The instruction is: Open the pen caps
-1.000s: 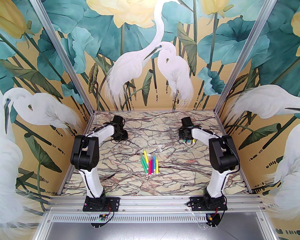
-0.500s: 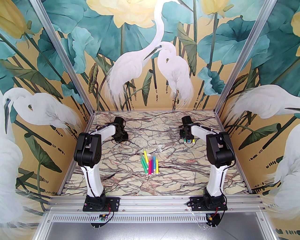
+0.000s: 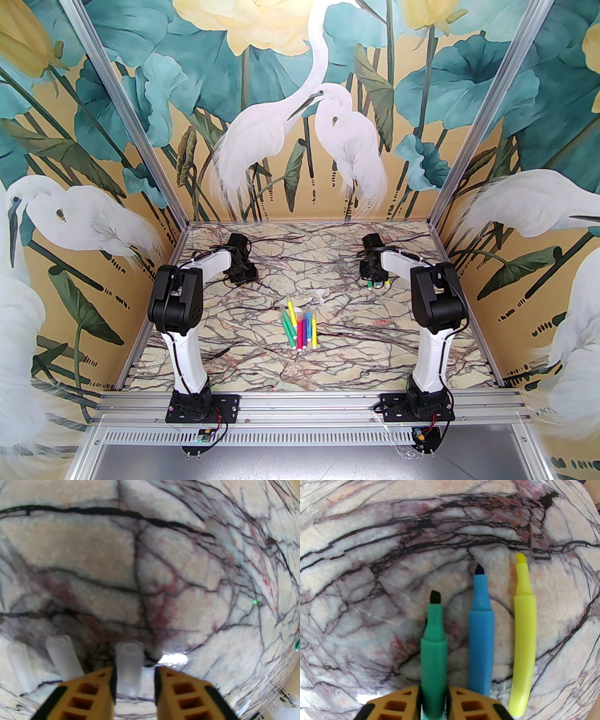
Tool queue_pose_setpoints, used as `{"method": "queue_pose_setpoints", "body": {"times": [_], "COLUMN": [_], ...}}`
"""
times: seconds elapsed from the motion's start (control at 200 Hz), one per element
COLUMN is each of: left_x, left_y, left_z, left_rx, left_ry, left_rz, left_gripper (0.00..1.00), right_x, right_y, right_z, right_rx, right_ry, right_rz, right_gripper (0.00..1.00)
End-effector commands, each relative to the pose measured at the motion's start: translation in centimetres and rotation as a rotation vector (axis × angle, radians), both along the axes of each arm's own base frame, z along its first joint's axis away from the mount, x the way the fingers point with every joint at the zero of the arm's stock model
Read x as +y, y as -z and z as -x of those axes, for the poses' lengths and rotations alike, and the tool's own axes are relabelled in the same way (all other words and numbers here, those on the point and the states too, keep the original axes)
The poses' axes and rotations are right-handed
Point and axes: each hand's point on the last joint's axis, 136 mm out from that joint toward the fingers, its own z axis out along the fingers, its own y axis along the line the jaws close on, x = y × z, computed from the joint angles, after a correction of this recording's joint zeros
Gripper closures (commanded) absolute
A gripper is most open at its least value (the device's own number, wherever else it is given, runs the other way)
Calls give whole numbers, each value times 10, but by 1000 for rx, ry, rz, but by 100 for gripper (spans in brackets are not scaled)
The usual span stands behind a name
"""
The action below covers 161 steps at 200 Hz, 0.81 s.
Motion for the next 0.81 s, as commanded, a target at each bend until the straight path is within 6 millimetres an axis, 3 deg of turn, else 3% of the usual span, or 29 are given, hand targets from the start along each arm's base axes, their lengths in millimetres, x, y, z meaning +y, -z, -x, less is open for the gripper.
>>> {"method": "queue_pose_setpoints", "body": {"times": [0.0,0.165,0.335,0.425,0.64,0.8], "left_x": [-9,-15,-17,-21,-36,-38], "left_y": [-36,-73,-104,-115,-136,-143], "left_z": [-3,0,16,29,68,90], "left_rx": [-88,-174,-266,-310,-433,-510], "left_ry": [18,39,57,70,108,106], "left_rz": [73,119,150,189,338,396], "left_gripper": [58,47,39,36,31,23], "right_x": [0,10,36,60,126,154], "right_y": [-19,-44,-68,-77,-78,-75], "right_z": [-2,2,23,43,109,149], "right_rx": [-32,-76,-95,-102,-41,11], "right_ry": [6,-36,-128,-200,-350,-367], "right_rz": [-2,-13,-11,-33,-136,-166], "right_gripper": [71,66,60,57,55,54]}}
